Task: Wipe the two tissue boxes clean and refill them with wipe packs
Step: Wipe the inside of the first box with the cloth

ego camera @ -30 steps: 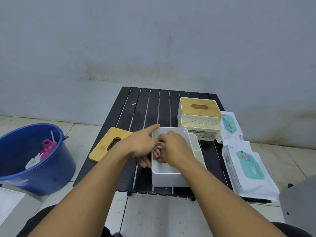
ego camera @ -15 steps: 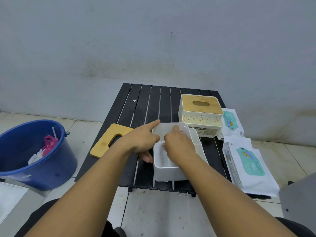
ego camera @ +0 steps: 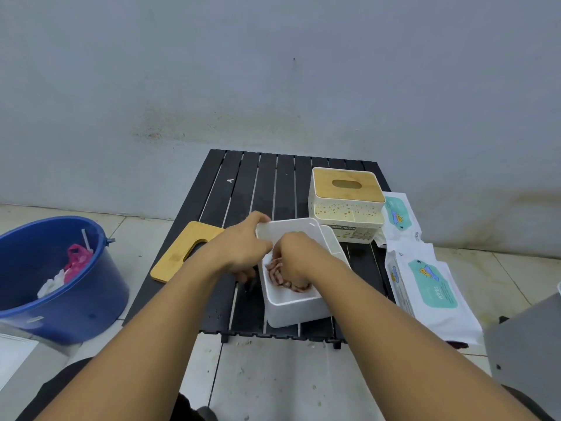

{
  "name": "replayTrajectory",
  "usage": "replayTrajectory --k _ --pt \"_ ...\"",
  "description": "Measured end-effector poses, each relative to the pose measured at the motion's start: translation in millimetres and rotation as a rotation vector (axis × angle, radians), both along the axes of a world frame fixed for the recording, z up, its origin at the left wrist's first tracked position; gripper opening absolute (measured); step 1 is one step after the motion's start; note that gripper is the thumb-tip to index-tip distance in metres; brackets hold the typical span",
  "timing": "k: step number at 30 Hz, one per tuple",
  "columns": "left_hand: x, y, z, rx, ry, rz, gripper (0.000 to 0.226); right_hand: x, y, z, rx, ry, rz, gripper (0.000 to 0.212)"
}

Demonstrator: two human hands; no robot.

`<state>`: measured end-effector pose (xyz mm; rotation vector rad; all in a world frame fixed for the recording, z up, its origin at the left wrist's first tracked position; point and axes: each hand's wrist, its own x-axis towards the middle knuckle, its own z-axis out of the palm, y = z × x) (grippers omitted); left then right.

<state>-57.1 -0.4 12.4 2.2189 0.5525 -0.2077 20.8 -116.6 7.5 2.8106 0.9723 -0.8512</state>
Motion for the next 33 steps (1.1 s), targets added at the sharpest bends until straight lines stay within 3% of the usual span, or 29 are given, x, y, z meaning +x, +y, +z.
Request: replayTrajectory --k 2,4,7,11,15,17,20,24,29,33 --pt "2 5 0 0.262 -0.025 0.018 0.013 -6 -1 0 0.010 0.024 0.074 0.048" --pt "4 9 -2 0.387 -0.070 0.033 0.023 -14 -4 -2 0.009 0.022 0.117 0.054" --pt "5 10 -4 0.364 -0.110 -0.009 0.015 -21 -7 -14 0.046 -0.114 0.121 0.049" --pt "5 14 -7 0.361 -0.116 -0.008 0.011 -21 -22 -26 0.459 -0.480 0.044 0.017" --pt "4 14 -6 0.335 -0.106 0.001 0.010 -18 -22 -28 0.708 -0.711 0.039 0.022" --pt "4 14 -6 0.328 -0.109 0.007 0.010 -17 -20 -29 0.604 -0.671 0.083 0.017" --pt "3 13 -4 0.335 -0.099 0.012 0.011 -12 -20 -31 0.342 -0.458 0.118 0.017" --pt "3 9 -3 0.325 -0.067 0.007 0.008 -5 -14 -27 0.308 -0.274 0.086 0.027" --pt "2 7 -3 0.205 0.016 -0.043 0.076 -1 -8 -15 0.202 -0.143 0.146 0.029" --pt "1 4 -2 0.185 0.005 -0.078 0.058 -2 -10 -19 0.207 -0.139 0.126 0.035"
